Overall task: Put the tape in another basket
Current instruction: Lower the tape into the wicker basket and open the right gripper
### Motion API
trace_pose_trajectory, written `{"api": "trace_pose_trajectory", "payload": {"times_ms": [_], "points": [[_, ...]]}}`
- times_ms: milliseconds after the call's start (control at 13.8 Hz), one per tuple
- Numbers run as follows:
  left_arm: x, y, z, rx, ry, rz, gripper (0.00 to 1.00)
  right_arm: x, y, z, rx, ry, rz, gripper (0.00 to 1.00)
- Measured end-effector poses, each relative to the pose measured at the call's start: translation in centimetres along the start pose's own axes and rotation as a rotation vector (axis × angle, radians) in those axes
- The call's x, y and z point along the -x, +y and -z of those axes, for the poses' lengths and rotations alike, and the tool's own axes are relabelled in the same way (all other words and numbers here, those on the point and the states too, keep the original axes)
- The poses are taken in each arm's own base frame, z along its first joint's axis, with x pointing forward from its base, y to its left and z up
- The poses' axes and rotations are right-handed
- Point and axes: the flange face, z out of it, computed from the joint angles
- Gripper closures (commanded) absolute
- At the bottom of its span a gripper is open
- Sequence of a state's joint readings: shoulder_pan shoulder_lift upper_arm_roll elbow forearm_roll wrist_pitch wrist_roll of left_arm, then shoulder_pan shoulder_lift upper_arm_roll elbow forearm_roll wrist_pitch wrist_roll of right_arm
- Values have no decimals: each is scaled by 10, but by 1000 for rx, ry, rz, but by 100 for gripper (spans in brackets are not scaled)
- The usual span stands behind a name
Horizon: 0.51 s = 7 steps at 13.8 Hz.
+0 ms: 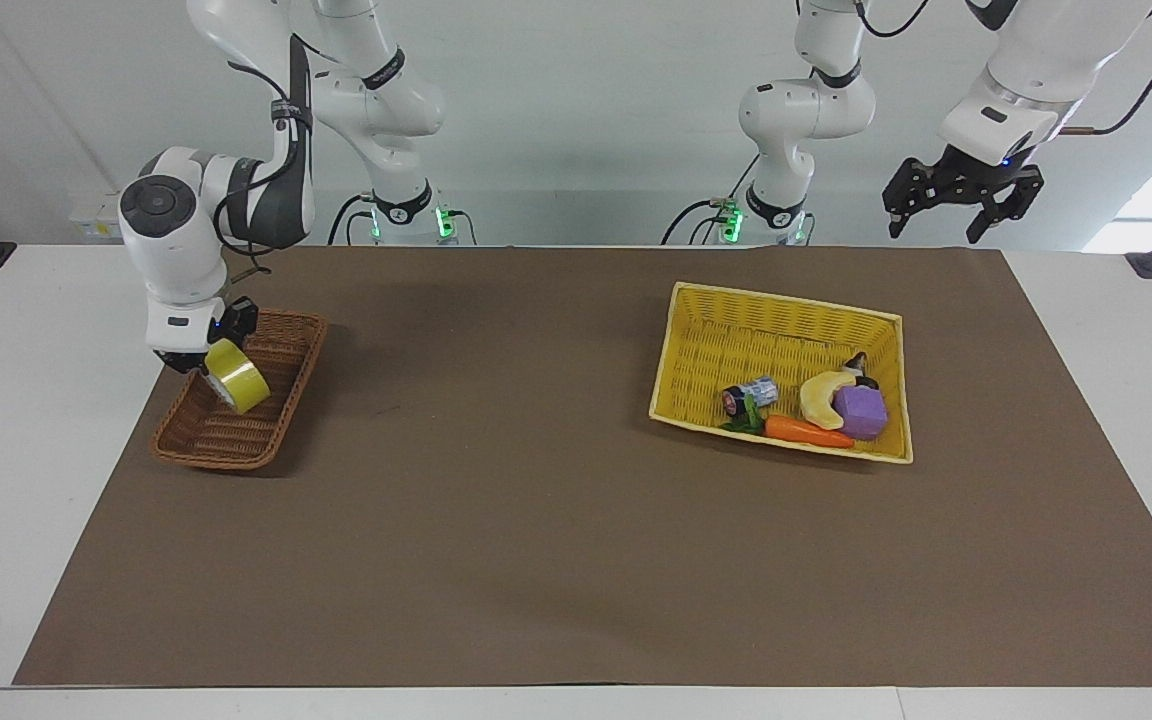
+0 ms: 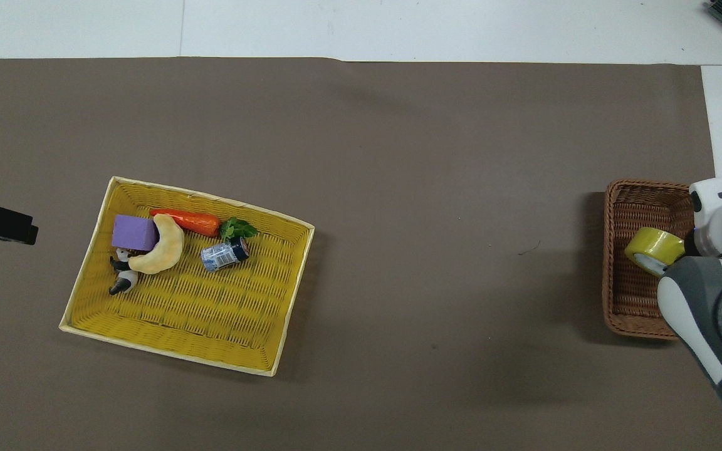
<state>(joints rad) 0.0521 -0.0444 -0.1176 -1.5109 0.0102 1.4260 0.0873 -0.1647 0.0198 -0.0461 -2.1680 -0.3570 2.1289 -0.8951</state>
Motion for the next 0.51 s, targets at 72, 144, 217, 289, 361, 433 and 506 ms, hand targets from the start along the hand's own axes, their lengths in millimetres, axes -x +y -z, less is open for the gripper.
{"api": "trace_pose_trajectory", "payload": {"times_ms": [72, 144, 217, 289, 361, 433, 506], "points": [[-2, -4, 0, 5, 10, 8, 0, 1, -3, -2, -6, -3, -11, 0], [-2, -8, 0, 9, 16, 15, 0, 2, -6, -4, -10, -6, -28, 0], [-2, -10, 0, 10, 18, 18, 0, 3, -7, -3, -14, -7, -46, 0], [-2, -9, 0, 10, 18, 18, 0, 3, -8, -3, -25, -8, -68, 0], [-2, -8, 1, 10, 19, 16, 0, 4, -10, -2, -47, -4, -99, 0], [-2, -7, 2, 9, 21, 15, 0, 4, -11, 2, -74, 8, -137, 0], [-2, -7, 2, 9, 22, 15, 0, 2, -11, 8, -101, 23, -183, 0]]}}
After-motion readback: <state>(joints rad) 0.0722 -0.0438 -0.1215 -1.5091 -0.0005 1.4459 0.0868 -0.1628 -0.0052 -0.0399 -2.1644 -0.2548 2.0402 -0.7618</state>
